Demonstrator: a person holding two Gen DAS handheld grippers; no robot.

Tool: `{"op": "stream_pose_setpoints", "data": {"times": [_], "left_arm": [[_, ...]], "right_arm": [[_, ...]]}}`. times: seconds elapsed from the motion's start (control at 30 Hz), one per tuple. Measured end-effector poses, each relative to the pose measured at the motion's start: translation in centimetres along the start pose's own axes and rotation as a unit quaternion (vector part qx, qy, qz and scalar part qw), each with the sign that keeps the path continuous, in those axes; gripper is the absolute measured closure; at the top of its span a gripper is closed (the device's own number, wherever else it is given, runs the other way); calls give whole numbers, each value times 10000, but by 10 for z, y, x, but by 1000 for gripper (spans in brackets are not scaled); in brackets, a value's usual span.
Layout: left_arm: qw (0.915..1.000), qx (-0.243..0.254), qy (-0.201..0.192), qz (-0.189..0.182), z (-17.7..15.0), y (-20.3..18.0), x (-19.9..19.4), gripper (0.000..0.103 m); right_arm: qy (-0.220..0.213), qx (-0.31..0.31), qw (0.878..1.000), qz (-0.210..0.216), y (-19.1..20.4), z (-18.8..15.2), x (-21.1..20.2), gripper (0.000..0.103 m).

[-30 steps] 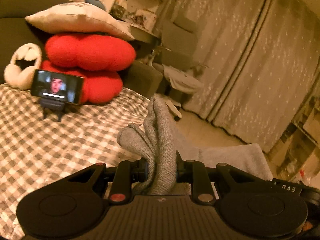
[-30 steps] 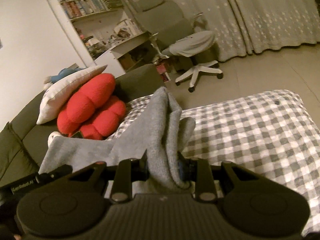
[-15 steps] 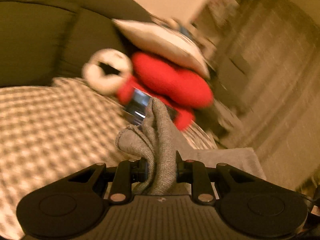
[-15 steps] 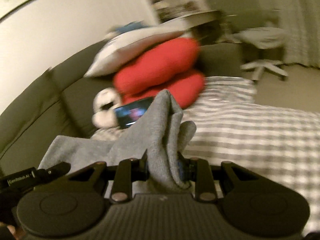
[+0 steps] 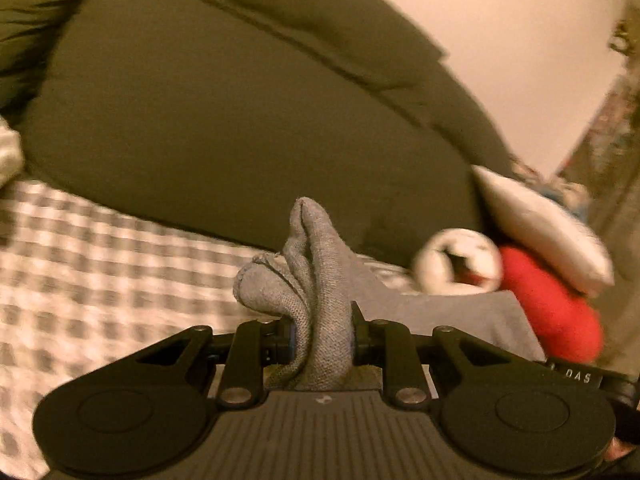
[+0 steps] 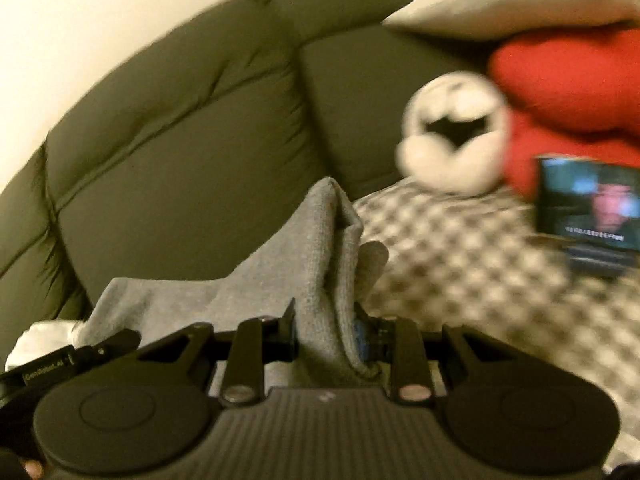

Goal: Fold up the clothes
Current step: 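Carry the folded sweater with both grippers toward the dark green sofa, then lower the sweater onto the bed by the sofa and open both grippers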

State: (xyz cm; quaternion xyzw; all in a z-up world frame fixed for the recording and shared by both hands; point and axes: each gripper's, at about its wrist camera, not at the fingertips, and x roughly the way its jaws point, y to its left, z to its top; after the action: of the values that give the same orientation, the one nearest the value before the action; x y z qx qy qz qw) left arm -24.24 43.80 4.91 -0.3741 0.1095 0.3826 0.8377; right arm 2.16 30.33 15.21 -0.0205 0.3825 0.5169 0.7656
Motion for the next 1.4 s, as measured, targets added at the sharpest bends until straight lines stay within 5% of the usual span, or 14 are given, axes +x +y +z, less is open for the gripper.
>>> {"op": "stream_pose_setpoints", "data": {"times": [0.37,0.67,0.87,0.93,1.1,1.3,1.37,1.4], "left_arm": [[9958,-109,-574,705,3,32,57,83],[9939,-624,-398,818,-22,67,93,81],[9947,-528,-488,737,-27,70,95,77],[9946,-578,-445,736,-27,75,92,72],[9932,-589,-498,871,-26,74,73,71],[9859,-346,-977,1317,-14,60,39,73],[9882,-177,-919,1213,-11,49,39,73],[9895,-51,-877,1149,-10,42,44,73]], "right_arm": [[420,-142,9956,823,-2,25,129,80],[652,649,9876,1270,-58,7,184,76],[568,822,9877,1202,-71,4,182,61],[516,728,9906,1033,-68,6,178,46],[309,82,9979,563,-53,7,162,33],[-258,-312,9991,155,-39,8,130,38],[-428,-439,9977,283,-33,6,122,54],[-466,-492,9970,386,-28,5,121,69]]}}
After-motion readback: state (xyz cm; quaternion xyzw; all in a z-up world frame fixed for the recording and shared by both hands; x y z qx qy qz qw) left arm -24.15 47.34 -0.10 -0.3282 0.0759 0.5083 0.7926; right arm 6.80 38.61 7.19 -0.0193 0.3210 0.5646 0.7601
